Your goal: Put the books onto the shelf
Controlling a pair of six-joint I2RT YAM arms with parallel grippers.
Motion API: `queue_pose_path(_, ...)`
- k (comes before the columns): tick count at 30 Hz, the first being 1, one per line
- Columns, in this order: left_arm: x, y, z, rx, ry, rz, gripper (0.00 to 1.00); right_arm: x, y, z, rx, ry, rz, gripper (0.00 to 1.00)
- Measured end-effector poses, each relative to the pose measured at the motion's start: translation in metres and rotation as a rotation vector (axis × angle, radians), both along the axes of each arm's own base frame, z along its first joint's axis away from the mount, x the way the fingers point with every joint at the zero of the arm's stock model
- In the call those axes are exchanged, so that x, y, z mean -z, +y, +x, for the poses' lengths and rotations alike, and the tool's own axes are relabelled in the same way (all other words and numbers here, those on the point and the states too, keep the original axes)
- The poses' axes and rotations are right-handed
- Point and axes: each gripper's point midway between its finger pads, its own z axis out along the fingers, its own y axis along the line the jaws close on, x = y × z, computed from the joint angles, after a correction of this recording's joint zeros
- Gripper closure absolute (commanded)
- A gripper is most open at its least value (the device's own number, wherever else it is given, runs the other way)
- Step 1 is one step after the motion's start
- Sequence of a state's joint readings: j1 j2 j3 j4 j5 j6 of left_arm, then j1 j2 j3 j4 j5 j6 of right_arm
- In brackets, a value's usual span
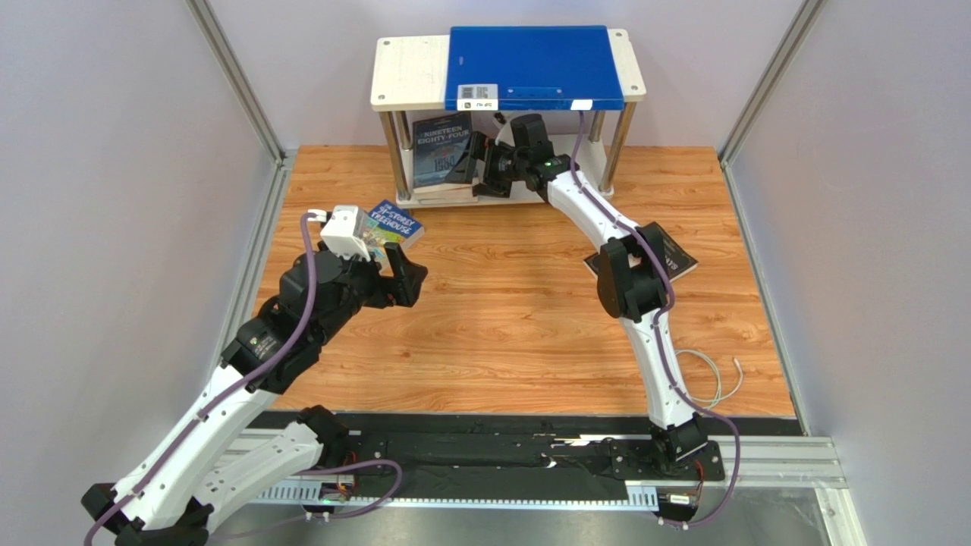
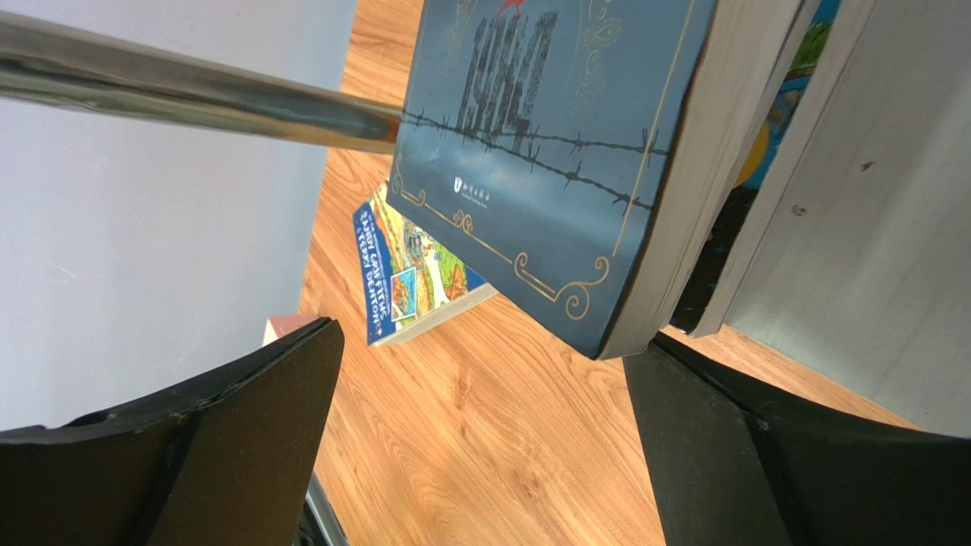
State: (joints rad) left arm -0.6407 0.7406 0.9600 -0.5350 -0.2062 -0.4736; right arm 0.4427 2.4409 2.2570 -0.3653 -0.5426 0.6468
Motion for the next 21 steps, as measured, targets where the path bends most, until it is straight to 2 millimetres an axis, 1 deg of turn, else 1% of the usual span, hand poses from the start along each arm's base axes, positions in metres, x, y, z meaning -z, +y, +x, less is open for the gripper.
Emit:
queue_pose_path(2, 0.002, 0.000, 0.000, 0.000, 0.004, 0.003, 0.02, 0.005, 0.001, -0.001, -0.009, 0.001, -0.014, 0.01)
queue_pose_path(7, 0.008, -0.001, 0.001, 0.003, 0.019, 0.012, 0.02, 0.021, -0.003, -0.004, -0.006, 0.021, -0.056, 0.01)
queue_pose_path(10, 0.010, -0.002, 0.001, 0.002, 0.023, 0.012, 0.02, 0.041, -0.010, -0.006, 0.014, 0.041, -0.100, 0.00)
queue_pose_path(12, 0.011, -0.002, 0.002, 0.001, 0.028, 0.015, 0.02, 0.060, -0.021, -0.012, 0.041, 0.067, -0.150, 0.00)
queue_pose_path(14, 0.015, -0.004, 0.004, 0.003, 0.039, 0.024, 0.02, 0.076, -0.037, -0.026, 0.073, 0.095, -0.212, 0.00)
queue_pose_path(16, 0.022, -0.007, 0.006, 0.010, 0.062, 0.038, 0.05, 0.082, -0.056, -0.043, 0.108, 0.110, -0.275, 0.00)
queue_pose_path(17, 0.028, -0.011, 0.009, 0.016, 0.079, 0.050, 0.07, 0.080, -0.065, -0.051, 0.124, 0.109, -0.301, 0.00)
queue_pose_path(19, 0.040, -0.020, 0.016, 0.037, 0.112, 0.070, 0.22, 0.065, -0.084, -0.066, 0.163, 0.074, -0.345, 0.00)
queue_pose_path(20, 0.048, -0.026, 0.020, 0.050, 0.135, 0.082, 0.33, 0.053, -0.094, -0.071, 0.186, 0.044, -0.359, 0.00)
queue_pose_path(21, 0.057, -0.033, 0.024, 0.064, 0.161, 0.091, 0.52, 0.040, -0.105, -0.078, 0.210, 0.015, -0.370, 0.00)
